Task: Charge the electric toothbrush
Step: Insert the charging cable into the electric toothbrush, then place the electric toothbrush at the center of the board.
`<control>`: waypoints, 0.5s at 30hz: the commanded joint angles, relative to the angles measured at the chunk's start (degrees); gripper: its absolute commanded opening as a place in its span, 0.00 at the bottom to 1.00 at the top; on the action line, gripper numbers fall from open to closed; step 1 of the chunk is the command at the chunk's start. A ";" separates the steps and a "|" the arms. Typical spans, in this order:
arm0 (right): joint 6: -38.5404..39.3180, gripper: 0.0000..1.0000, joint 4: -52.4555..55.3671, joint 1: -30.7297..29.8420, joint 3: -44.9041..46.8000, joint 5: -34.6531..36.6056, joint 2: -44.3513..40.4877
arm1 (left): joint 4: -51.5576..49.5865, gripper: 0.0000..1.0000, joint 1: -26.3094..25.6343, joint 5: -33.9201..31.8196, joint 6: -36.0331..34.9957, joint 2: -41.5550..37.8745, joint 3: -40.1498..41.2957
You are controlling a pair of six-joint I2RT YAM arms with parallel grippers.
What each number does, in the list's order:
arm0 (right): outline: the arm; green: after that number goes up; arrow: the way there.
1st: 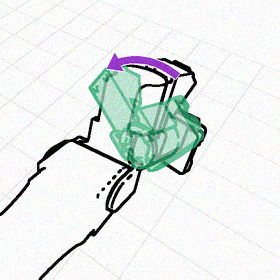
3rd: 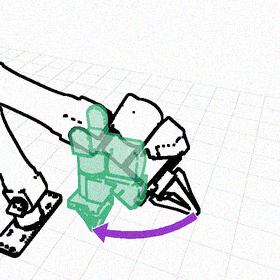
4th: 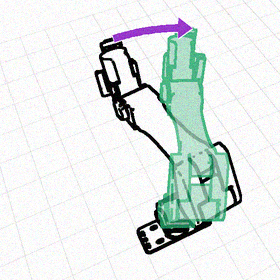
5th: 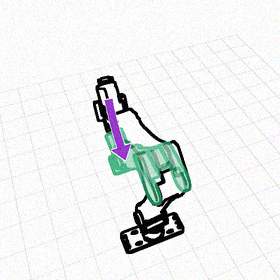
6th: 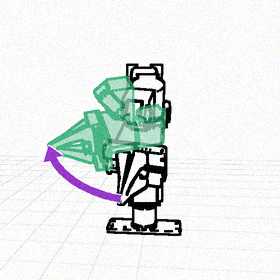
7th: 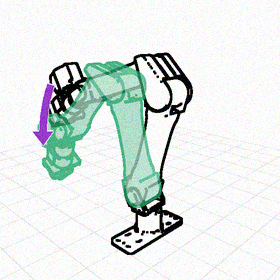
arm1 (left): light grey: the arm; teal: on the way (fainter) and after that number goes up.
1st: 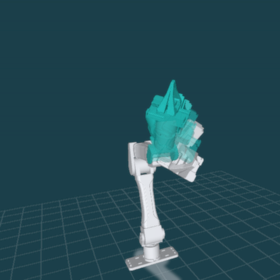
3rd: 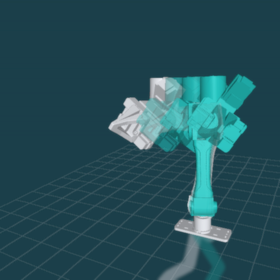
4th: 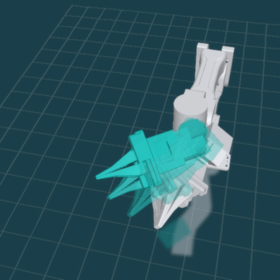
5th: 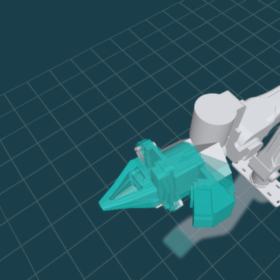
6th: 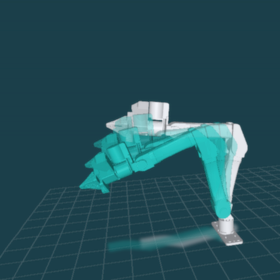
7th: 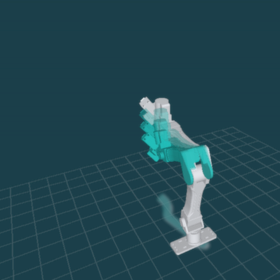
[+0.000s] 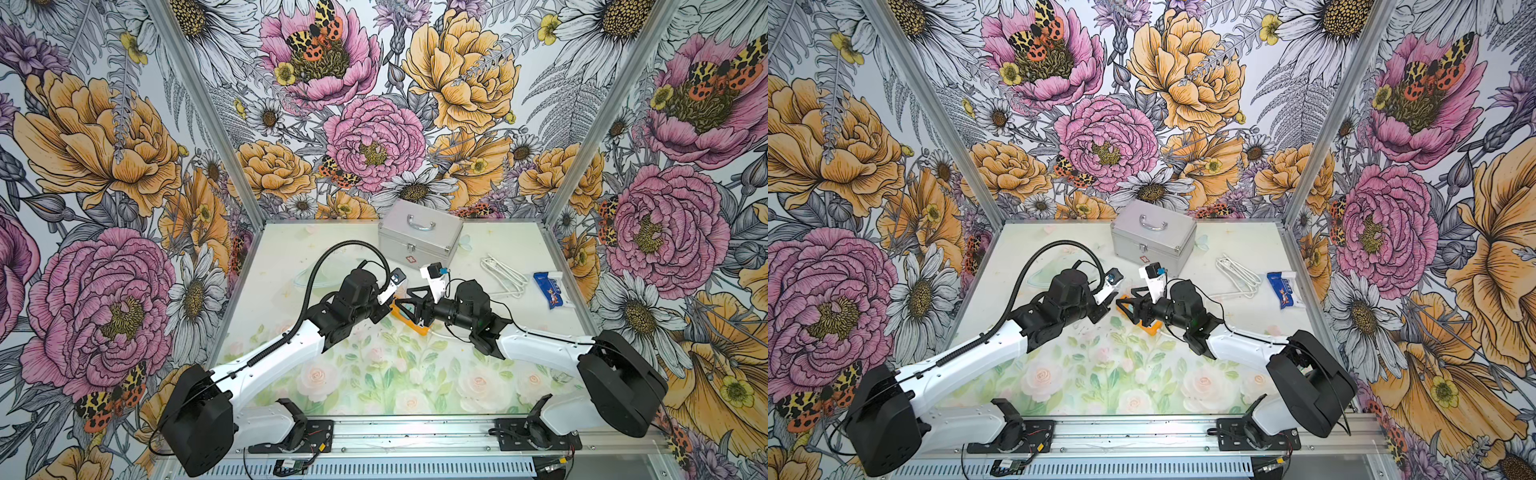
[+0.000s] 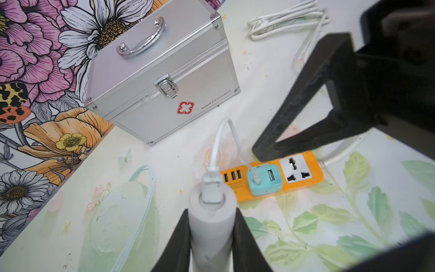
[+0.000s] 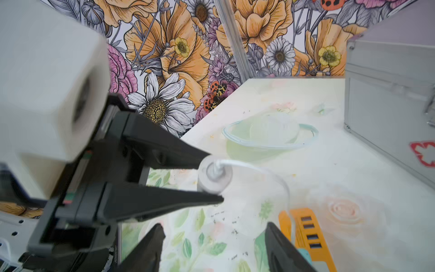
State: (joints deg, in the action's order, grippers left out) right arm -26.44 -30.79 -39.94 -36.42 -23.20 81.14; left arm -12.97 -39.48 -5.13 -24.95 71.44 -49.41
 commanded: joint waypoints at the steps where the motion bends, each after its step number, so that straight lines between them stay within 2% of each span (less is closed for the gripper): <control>1: 2.46 0.76 6.94 0.27 1.98 -0.84 -4.46 | -2.37 0.00 0.89 -0.73 -1.45 1.08 -1.26; 4: 2.97 0.81 10.76 1.37 3.26 3.28 -8.79 | -4.02 0.00 0.74 0.14 -1.60 3.12 -0.95; 8: 1.56 0.86 19.89 3.59 2.65 20.83 -13.35 | -8.47 0.00 -2.18 0.58 -4.52 8.15 -2.32; 10: -0.11 0.87 24.25 6.11 0.95 26.55 -12.70 | -10.82 0.00 -4.35 0.47 -6.06 11.10 -3.79; 14: -3.95 0.88 27.80 12.50 -2.04 26.85 -7.13 | -13.70 0.00 -7.31 0.69 -7.64 16.59 -6.40; 15: -4.64 0.92 27.93 13.66 -2.47 26.18 -5.44 | -14.01 0.00 -7.93 0.72 -7.99 17.91 -6.89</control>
State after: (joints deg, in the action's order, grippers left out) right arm -28.03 -8.29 -28.80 -36.69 -1.39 72.25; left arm -24.23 -46.24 -5.08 -30.50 87.61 -53.91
